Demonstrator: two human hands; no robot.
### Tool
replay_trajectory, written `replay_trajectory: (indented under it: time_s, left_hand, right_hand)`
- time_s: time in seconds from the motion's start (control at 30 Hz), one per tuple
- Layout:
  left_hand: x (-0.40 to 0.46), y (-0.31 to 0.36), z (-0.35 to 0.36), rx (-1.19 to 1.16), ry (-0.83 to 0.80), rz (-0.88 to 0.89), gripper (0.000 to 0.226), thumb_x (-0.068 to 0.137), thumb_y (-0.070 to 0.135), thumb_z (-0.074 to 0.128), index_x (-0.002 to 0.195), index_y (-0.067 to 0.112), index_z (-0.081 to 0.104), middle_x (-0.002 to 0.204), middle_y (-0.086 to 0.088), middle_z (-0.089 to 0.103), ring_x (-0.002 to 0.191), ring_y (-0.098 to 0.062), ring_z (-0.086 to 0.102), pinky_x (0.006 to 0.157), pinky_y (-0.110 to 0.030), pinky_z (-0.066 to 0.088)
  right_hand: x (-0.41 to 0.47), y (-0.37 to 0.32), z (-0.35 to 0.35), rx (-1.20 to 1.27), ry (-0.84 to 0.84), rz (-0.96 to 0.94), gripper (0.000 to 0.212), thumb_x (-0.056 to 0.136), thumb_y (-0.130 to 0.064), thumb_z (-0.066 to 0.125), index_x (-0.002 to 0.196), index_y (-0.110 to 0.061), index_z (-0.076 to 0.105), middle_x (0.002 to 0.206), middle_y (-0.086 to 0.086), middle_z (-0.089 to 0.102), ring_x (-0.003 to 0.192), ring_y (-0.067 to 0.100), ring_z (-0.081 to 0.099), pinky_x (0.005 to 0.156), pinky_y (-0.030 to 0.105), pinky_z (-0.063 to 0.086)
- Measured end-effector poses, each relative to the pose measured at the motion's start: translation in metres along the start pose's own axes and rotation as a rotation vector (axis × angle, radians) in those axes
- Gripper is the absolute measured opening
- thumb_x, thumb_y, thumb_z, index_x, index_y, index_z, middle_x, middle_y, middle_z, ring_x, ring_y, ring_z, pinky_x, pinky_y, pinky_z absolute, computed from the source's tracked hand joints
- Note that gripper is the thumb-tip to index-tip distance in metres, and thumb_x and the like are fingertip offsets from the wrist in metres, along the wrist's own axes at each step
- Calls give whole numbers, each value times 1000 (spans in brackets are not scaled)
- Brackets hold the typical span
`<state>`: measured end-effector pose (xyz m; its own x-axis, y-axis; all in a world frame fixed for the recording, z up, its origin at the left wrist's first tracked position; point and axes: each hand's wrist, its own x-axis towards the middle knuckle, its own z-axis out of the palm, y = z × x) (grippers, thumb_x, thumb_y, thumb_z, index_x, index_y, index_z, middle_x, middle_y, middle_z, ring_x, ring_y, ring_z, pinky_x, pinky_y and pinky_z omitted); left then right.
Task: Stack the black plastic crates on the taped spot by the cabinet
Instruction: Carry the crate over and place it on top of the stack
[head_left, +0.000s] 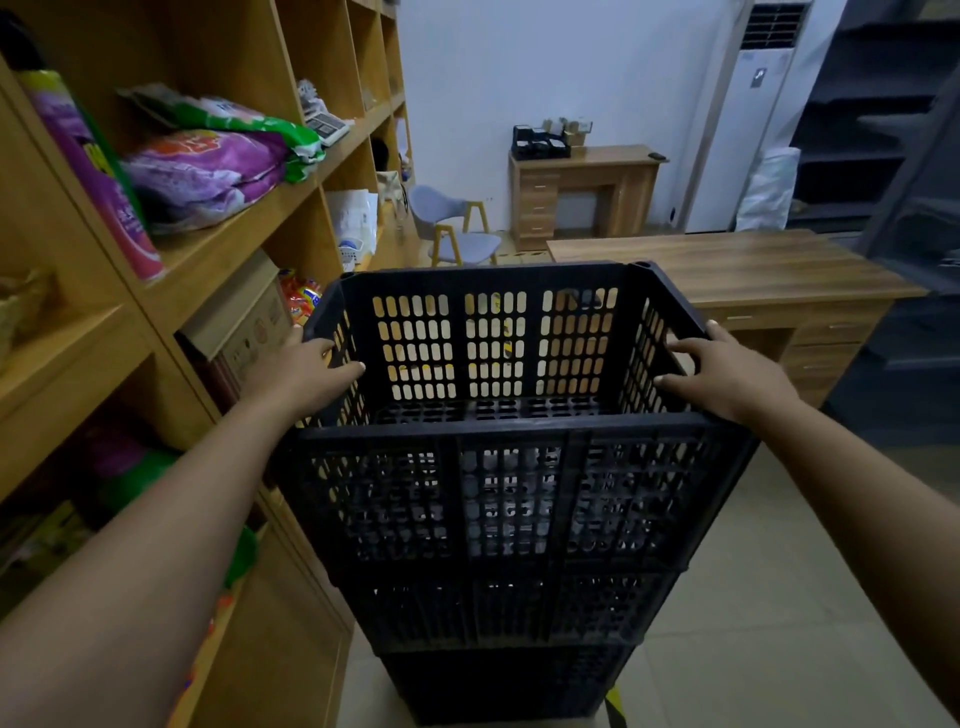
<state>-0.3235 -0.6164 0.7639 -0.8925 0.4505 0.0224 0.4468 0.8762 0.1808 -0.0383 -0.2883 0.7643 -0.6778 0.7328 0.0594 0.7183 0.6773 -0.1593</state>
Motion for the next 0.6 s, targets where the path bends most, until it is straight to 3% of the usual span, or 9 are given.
replay_trajectory:
  time_s: [0.4,0.5,0.6]
  left_hand:
    - [9,-3,6,61,-2,-12,82,80,79,35,147,33,31,162,-3,8,135,-36,38,91,-49,50]
    - [6,-2,3,81,-13,6,83,79,80,33,148,35,28,161,-5,8,135,-38,37,90,-47,50]
    - [0,1,0,46,-49,21,83,80,79,34,150,36,22,161,-8,8,142,-39,23,103,-54,39]
  right_hand:
    - [3,0,1,6,-14,-10,65,84,-66,51,140,-34,42,161,6,9,121,34,53,78,39,48]
    - [-3,-1,-1,28,24,-23,65,86,-64,49,142,-32,41,160,8,15,128,35,46,88,41,47]
    - [-6,-1,-5,69,-4,-50,70,84,-69,46,143,-30,42,159,13,17,138,34,33,102,45,39]
